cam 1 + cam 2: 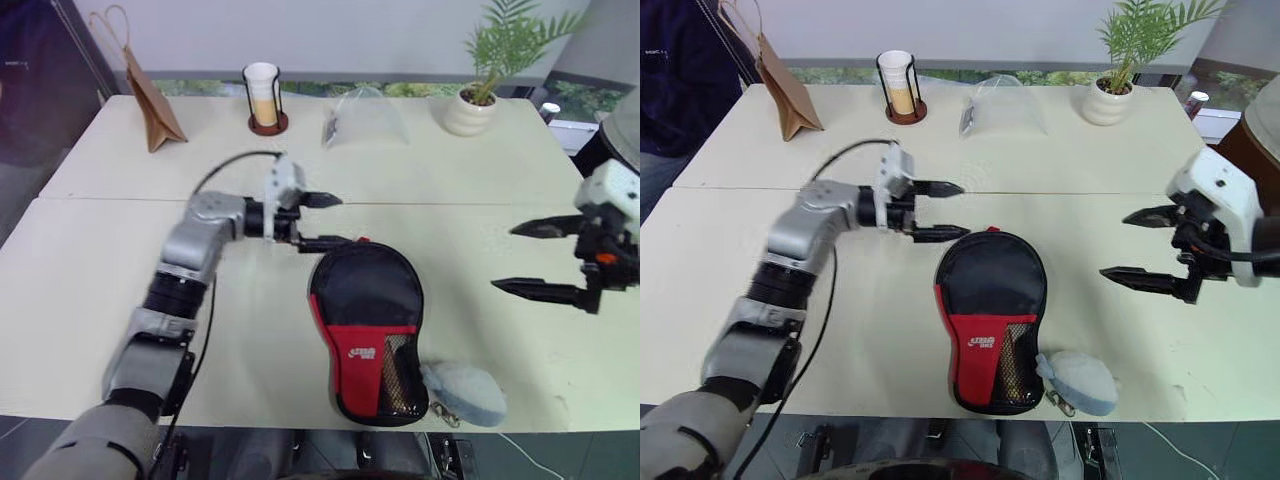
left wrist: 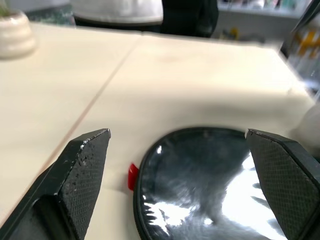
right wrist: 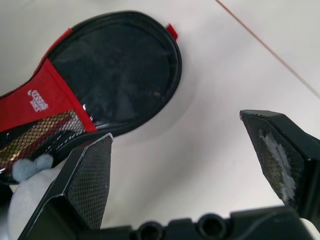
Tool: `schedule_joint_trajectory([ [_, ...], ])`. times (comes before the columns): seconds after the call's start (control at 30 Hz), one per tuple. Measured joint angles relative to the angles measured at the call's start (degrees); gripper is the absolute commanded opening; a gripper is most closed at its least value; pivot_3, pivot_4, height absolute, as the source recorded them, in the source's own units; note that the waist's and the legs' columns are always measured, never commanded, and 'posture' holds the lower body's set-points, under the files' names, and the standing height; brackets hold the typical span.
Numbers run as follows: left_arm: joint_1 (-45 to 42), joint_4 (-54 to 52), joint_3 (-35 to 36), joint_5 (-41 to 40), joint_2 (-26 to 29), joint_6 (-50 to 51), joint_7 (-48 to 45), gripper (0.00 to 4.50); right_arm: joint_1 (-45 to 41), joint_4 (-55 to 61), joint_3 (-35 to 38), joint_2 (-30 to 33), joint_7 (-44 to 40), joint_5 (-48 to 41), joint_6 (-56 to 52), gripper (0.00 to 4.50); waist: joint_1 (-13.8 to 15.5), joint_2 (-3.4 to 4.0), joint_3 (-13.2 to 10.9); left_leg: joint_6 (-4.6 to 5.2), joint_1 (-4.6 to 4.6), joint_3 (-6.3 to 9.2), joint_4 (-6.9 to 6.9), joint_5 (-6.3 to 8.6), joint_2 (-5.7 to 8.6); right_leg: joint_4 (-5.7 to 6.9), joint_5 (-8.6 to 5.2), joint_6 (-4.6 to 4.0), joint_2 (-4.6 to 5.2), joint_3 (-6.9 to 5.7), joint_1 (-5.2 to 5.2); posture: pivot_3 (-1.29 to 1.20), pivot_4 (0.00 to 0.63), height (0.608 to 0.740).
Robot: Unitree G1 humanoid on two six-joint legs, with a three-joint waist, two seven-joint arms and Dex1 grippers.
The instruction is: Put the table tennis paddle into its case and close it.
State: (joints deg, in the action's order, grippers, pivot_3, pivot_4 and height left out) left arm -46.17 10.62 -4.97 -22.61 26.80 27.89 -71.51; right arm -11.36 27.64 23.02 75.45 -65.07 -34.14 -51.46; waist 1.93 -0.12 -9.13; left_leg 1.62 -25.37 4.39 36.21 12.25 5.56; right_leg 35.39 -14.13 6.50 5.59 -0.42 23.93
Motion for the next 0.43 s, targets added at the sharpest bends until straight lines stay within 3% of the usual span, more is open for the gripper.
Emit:
schedule_joint_trajectory([
  [0.17,0.4,-8.3,4.7,-5.7,9.8,8.7,-1.8,4.49,-5.5,-2.2,-6.1,-0.4,0.7,0.1,2.4,4.46,0.3,0.10,-0.1,-0.19,-0.01,0.01,-0.04,-0.11,0.00,0.21,-0.01,-0.07,0.00,0.02,0.12,0.00,0.150,0.734],
  [0.33,8.7,-16.2,7.6,-10.5,18.6,15.4,-2.8,4.49,-5.6,-2.9,-7.5,-1.4,1.1,0.2,3.9,4.46,0.1,0.12,-0.1,-0.23,0.01,-0.03,-0.02,-0.13,0.00,0.20,-0.05,-0.34,0.00,0.11,0.12,0.00,0.150,0.734],
  [0.43,11.8,-18.5,9.4,-12.5,20.8,17.3,-2.3,4.49,-5.7,-3.1,-7.6,-1.8,1.5,0.2,4.3,4.46,0.2,0.13,-0.1,-0.29,0.01,-0.03,-0.02,-0.17,-0.02,0.27,-0.03,-0.40,0.00,0.11,0.17,0.00,0.150,0.734],
])
